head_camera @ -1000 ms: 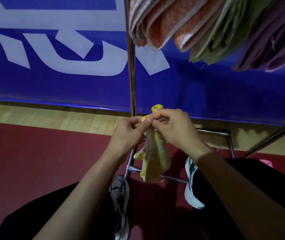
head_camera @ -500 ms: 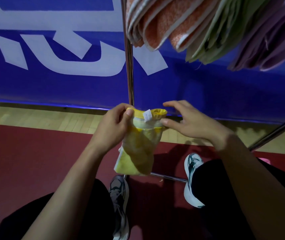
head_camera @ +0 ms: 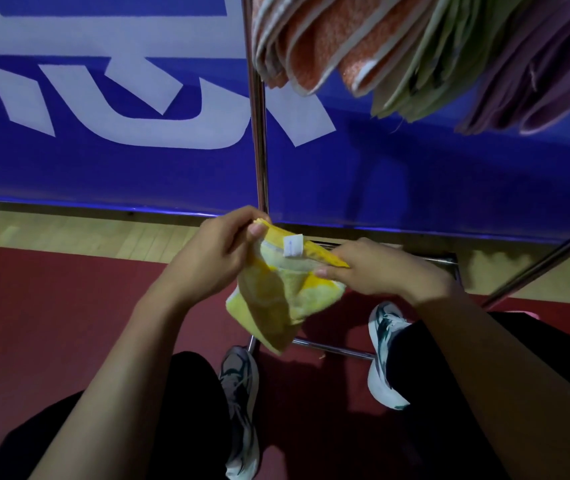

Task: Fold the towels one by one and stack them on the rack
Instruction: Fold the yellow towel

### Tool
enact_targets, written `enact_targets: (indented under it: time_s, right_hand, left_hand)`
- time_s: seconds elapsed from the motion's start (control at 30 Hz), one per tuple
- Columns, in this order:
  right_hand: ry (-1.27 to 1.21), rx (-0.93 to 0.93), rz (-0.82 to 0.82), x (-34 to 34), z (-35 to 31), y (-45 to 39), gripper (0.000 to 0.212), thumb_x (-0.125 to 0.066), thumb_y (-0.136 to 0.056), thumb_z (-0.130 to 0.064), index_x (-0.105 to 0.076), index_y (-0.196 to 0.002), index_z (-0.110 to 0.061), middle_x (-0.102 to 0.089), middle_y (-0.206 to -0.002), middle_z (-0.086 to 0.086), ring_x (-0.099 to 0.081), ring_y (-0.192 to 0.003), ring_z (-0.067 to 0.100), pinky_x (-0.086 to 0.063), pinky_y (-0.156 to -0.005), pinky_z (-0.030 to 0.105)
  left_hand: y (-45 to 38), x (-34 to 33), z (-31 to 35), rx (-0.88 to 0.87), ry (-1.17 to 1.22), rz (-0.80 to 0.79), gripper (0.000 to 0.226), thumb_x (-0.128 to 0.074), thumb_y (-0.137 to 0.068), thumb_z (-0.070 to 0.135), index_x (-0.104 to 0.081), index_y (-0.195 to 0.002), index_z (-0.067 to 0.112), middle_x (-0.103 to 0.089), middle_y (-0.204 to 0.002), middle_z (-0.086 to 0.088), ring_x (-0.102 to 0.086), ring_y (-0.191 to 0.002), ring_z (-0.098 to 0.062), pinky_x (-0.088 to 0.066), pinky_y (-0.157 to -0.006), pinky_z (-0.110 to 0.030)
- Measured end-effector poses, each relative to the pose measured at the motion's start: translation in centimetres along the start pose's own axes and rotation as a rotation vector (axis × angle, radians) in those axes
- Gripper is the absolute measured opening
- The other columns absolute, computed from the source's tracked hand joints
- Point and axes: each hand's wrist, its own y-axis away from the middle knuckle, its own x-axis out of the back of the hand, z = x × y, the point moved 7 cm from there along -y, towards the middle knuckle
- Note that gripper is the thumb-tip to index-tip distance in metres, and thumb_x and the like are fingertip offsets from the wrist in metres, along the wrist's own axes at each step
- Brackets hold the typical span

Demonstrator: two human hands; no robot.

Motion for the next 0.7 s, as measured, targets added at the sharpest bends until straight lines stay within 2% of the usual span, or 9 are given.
enact_targets:
  time_s: [0.1, 0.23, 0.27, 0.37, 0.4, 0.5, 0.57, 0.63, 0.7]
  right_hand:
    - [0.003, 0.019, -0.001, 0.3, -0.1, 0.2, 0.041, -0.048, -0.104, -0.051, -0.048, -0.073, -0.025, -0.056, -0.079, 0.001, -0.054, -0.079, 0.021, -0.037, -0.065, 0.031]
    - [-0.083, 0.028, 0.077, 1.6, 1.3, 0.8, 0.050, -0.058, -0.096, -0.058, -0.056, -0.069, -0.016, -0.054, -0.066, 0.000, -0.052, -0.062, 0.015, -0.041, -0.063, 0.036]
    - [-0.129, 0.037, 0.123, 2.4, 1.6, 1.1, 0.049, -0.061, -0.094, -0.058, -0.063, -0.071, -0.016, -0.061, -0.070, -0.002, -0.056, -0.065, 0.010, -0.044, -0.066, 0.035]
    - [-0.410, 0.107, 0.219, 4.9, 1.5, 2.9, 0.026, -0.069, -0.092, -0.048, -0.082, -0.099, -0.026, -0.074, -0.112, -0.021, -0.067, -0.098, -0.005, -0.051, -0.088, 0.025]
    - [-0.488, 0.114, 0.229, 5.5, 1.4, 3.5, 0.026, -0.070, -0.093, -0.046, -0.082, -0.103, -0.026, -0.075, -0.112, -0.022, -0.068, -0.097, -0.005, -0.050, -0.088, 0.025]
    - [-0.745, 0.115, 0.203, 5.9, 1.6, 4.2, 0.039, -0.068, -0.093, -0.047, -0.080, -0.099, -0.010, -0.078, -0.092, 0.009, -0.072, -0.083, 0.024, -0.052, -0.079, 0.038]
    - [-1.199, 0.136, 0.161, 5.9, 1.1, 4.7, 0.041, -0.071, -0.088, -0.044, -0.079, -0.099, -0.006, -0.078, -0.096, 0.014, -0.076, -0.089, 0.025, -0.060, -0.080, 0.033]
    - [-1.630, 0.109, 0.150, 5.9, 0.2, 4.9, 0.034, -0.069, -0.083, -0.049, -0.081, -0.092, -0.018, -0.078, -0.094, 0.012, -0.077, -0.086, 0.018, -0.062, -0.075, 0.026]
    - [-1.695, -0.139, 0.312, 4.2, 1.7, 5.4, 0.026, -0.049, -0.103, -0.032, -0.071, -0.108, -0.019, -0.075, -0.088, 0.018, -0.073, -0.073, 0.016, -0.052, -0.047, 0.013]
  left_hand:
    - [0.0, 0.6, -1.1, 0.051, -0.100, 0.033, 0.017, -0.048, -0.109, 0.028, -0.064, -0.105, 0.022, -0.066, -0.081, 0.002, -0.060, -0.075, -0.012, -0.048, -0.070, -0.038]
    - [0.0, 0.9, -2.2, 0.094, -0.112, 0.006, 0.023, -0.046, -0.106, 0.039, -0.063, -0.105, 0.024, -0.070, -0.083, -0.002, -0.069, -0.081, -0.024, -0.056, -0.074, -0.050]
    - [0.0, 1.0, -2.3, 0.104, -0.091, 0.009, 0.026, -0.044, -0.105, 0.044, -0.062, -0.104, 0.025, -0.071, -0.084, -0.003, -0.071, -0.083, -0.027, -0.057, -0.075, -0.052]
    - [-0.1, 1.3, -2.6, 0.116, -0.018, 0.031, 0.022, -0.044, -0.107, 0.040, -0.059, -0.101, 0.027, -0.070, -0.086, -0.005, -0.071, -0.087, -0.031, -0.058, -0.081, -0.056]
    - [-0.2, 1.5, -2.3, 0.107, 0.017, 0.045, 0.021, -0.044, -0.109, 0.036, -0.060, -0.100, 0.026, -0.069, -0.087, -0.006, -0.070, -0.089, -0.032, -0.058, -0.084, -0.057]
    - [-0.2, 1.8, -1.0, 0.091, 0.211, 0.075, 0.023, -0.045, -0.112, 0.023, -0.064, -0.102, 0.014, -0.068, -0.088, -0.005, -0.070, -0.088, -0.022, -0.060, -0.093, -0.050]
    - [-0.1, 1.4, 0.5, 0.117, 0.440, 0.044, 0.025, -0.044, -0.112, 0.020, -0.065, -0.107, 0.008, -0.068, -0.089, -0.003, -0.068, -0.086, -0.016, -0.062, -0.086, -0.039]
    - [0.0, 0.4, 2.2, 0.154, 0.749, 0.000, 0.031, -0.041, -0.110, 0.023, -0.066, -0.116, 0.005, -0.072, -0.095, -0.005, -0.069, -0.088, -0.017, -0.060, -0.078, -0.032]
    - [0.0, -0.3, 3.7, 0.191, 0.997, 0.000, 0.038, -0.042, -0.107, 0.026, -0.065, -0.126, 0.002, -0.074, -0.111, -0.013, -0.073, -0.099, -0.024, -0.062, -0.084, -0.036]
